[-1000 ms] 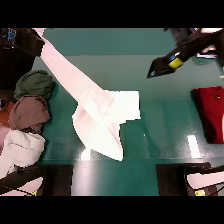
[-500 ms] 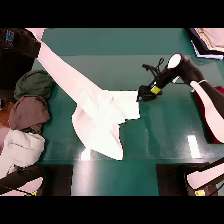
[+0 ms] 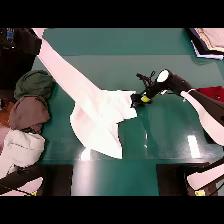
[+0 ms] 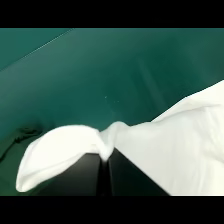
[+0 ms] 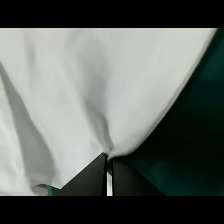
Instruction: Fold the shirts.
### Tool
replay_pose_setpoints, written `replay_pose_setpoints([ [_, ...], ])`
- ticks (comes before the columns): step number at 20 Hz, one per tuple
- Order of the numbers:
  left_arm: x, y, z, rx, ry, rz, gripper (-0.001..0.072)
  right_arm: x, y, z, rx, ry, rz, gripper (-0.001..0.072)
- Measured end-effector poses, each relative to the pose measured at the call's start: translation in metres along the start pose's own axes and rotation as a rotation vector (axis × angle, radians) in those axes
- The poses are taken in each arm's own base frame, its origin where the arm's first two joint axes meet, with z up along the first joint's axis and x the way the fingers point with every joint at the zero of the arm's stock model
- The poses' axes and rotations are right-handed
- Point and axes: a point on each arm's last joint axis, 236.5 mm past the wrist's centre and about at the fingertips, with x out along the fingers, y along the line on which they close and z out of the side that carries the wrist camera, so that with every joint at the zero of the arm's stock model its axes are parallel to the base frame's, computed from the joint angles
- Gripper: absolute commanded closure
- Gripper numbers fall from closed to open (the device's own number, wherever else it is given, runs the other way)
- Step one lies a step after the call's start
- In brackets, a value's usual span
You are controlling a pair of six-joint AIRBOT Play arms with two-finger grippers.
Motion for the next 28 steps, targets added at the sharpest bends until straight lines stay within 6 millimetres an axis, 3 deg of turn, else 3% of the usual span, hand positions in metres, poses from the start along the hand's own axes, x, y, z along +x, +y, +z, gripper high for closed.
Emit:
replay_pose_setpoints([
  [3,0.0,0.003,0.016,-0.012,-0.07,0.013,0.0683,-0.012,-0.006,0.003,-0.057,-0.038,-0.066,0.0685],
  [5,-0.003,0.009,0.038,-0.019,-0.163,0.035,0.0684,-0.049,-0.015,0.012,-0.095,-0.117,-0.13,0.0685],
  [7,-0.009,0.014,0.059,-0.027,-0.254,0.058,0.0683,-0.102,-0.034,0.017,-0.107,-0.215,-0.218,0.0685],
  [10,-0.018,0.021,0.084,-0.042,-0.365,0.083,0.0683,-0.198,-0.061,0.013,-0.054,-0.408,-0.317,0.0686],
  [13,-0.024,0.024,0.095,-0.048,-0.416,0.095,0.0683,-0.296,-0.08,-0.005,0.043,-0.651,-0.393,0.0686],
  [15,-0.024,0.025,0.098,-0.05,-0.429,0.097,0.0683,-0.347,-0.08,-0.02,0.079,-0.799,-0.429,0.0685],
  [19,-0.017,0.024,0.095,-0.055,-0.41,0.091,0.0683,-0.417,-0.05,-0.042,0.048,-1.05,-0.456,0.0686],
  [21,-0.026,0.026,0.102,-0.083,-0.442,0.093,0.0683,-0.451,-0.026,-0.049,0.007,-1.19,-0.454,0.0686],
  [24,-0.07,0.032,0.127,-0.124,-0.562,0.105,0.0683,-0.509,0.018,-0.064,-0.068,-1.399,-0.439,0.0685],
  [28,-0.158,0.035,0.15,-0.148,-0.748,0.117,0.0682,-0.586,0.077,-0.091,-0.166,-1.595,-0.431,0.0686],
])
